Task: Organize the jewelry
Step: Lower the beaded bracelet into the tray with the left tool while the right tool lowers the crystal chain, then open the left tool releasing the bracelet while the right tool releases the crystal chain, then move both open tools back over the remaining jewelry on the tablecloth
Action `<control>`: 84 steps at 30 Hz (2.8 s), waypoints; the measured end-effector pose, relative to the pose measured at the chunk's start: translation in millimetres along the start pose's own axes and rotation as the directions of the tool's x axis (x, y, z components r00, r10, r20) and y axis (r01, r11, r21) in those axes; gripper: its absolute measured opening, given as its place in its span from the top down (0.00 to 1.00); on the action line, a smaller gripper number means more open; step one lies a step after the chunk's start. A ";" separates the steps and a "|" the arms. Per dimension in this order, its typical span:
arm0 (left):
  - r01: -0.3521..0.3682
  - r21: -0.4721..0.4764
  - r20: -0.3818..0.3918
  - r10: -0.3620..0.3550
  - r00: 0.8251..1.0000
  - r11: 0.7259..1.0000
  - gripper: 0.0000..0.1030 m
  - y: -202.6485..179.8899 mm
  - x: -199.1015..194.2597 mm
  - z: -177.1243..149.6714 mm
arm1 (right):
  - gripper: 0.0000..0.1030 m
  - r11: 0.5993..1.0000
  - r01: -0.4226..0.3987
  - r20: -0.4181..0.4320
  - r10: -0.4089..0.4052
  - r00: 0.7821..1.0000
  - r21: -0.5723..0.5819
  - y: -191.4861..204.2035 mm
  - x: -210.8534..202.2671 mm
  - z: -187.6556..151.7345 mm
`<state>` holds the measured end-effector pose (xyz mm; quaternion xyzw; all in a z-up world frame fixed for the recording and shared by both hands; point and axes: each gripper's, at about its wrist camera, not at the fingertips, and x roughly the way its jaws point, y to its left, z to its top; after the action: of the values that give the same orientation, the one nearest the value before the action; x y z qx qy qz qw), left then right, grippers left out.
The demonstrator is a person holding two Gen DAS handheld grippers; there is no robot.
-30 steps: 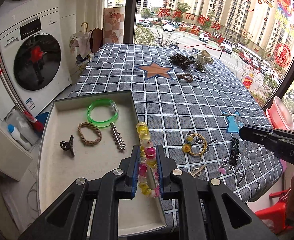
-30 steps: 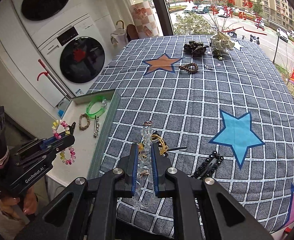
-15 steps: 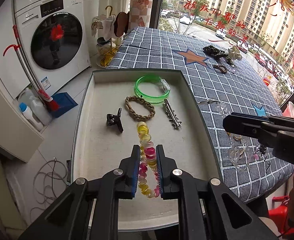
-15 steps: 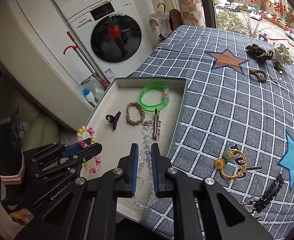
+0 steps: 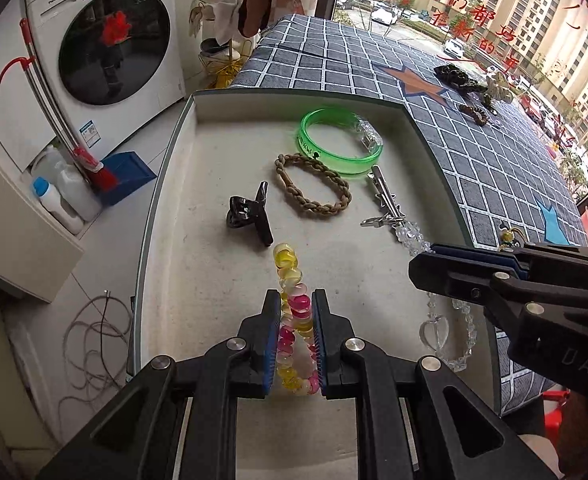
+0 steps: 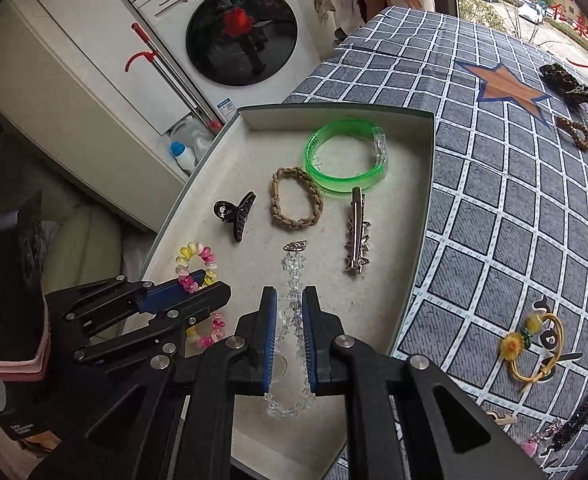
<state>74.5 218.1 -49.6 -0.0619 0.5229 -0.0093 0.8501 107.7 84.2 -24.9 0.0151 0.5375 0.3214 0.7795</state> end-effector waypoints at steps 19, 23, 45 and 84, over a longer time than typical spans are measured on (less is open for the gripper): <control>-0.075 0.004 -0.029 0.075 0.997 0.997 0.78 -2.0 29.4 33.9 | 0.87 0.996 0.081 -0.010 -0.080 0.997 0.045 -23.5 29.9 23.9; -0.094 0.011 -0.021 0.094 0.995 0.996 0.77 -3.6 29.8 33.7 | 0.87 0.996 0.082 -0.007 -0.082 0.997 0.043 -23.1 32.0 25.9; -0.163 -0.009 0.004 0.163 0.987 0.987 0.77 -8.9 17.9 24.9 | 0.42 0.996 0.053 0.063 -0.057 0.996 0.073 -26.2 -3.5 21.8; -0.076 0.229 0.149 0.042 0.988 0.970 0.00 -158.6 -28.7 -8.3 | 0.00 0.851 0.203 0.076 -0.272 0.959 0.484 -204.8 -127.3 -127.2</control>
<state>61.9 62.2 -9.5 0.0539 0.4574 -0.0411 0.8867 71.7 -185.0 -48.7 0.1603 0.5404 0.0802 0.8221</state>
